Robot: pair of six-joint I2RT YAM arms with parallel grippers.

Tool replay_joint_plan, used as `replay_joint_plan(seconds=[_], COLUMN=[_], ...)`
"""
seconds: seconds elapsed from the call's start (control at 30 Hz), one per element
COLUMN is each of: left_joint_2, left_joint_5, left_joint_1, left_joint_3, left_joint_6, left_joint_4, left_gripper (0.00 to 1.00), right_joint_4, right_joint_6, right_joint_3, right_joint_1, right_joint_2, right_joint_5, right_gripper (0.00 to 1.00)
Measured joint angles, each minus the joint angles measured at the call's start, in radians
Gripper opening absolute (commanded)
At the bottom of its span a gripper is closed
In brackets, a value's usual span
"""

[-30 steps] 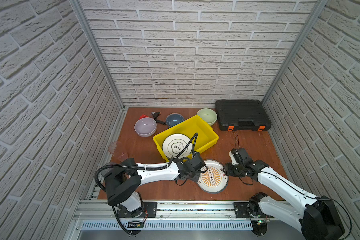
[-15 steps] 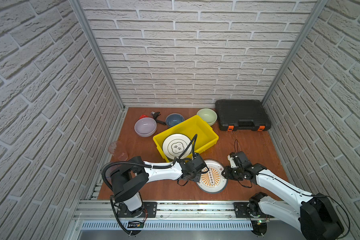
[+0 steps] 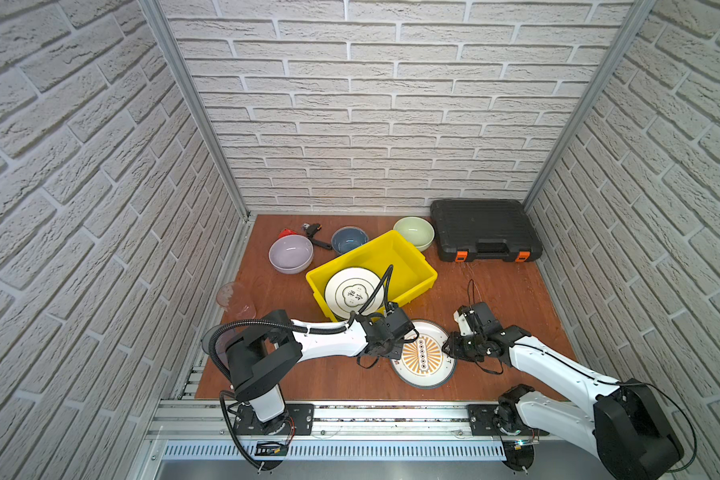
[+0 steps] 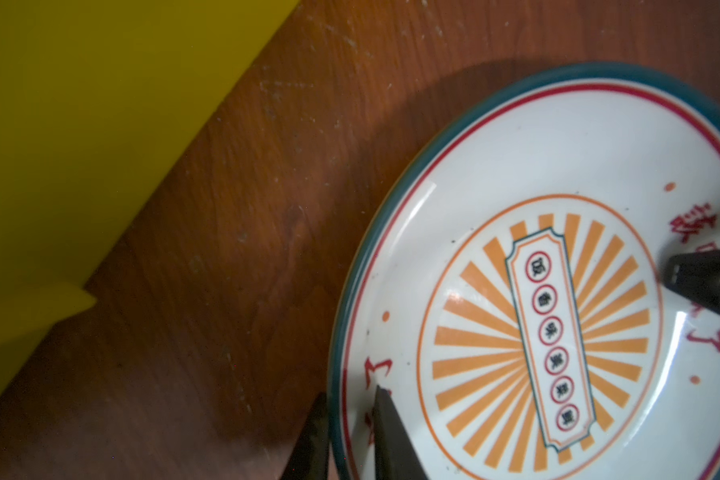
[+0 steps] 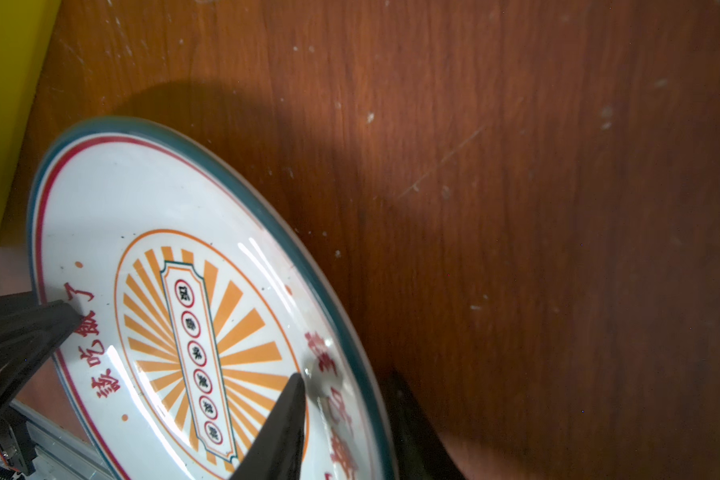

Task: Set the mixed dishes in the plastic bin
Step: 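Close both grippers on opposite rims of the orange-sunburst plate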

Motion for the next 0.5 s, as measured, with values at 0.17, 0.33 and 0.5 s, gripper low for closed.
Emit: replay_joint_plan(seconds=[0.17,0.33,0.5], left_joint_2=[0.01,0.027,0.038], left_joint_5=[0.0,0.002,0.009], left_joint_1=[0.004,0.005,0.003], left_joint_3=[0.0,0.005,0.006], left_joint_6=[-0.002,-0.004,0.003], left_joint_4=[0.009,0.031,0.033], left_gripper=[0.19,0.19,0.19], right_joint_4=[-0.021,-0.06,-0.063], right_joint_6=[0.0,0.0,0.0], right_joint_3=[0.002,0.023,0.053], right_joint_1=[0.0,0.0,0.0], right_joint_2=[-0.046,-0.1,-0.138], right_joint_5=[-0.019,-0.031,-0.04], right_gripper=[0.3,0.28,0.21])
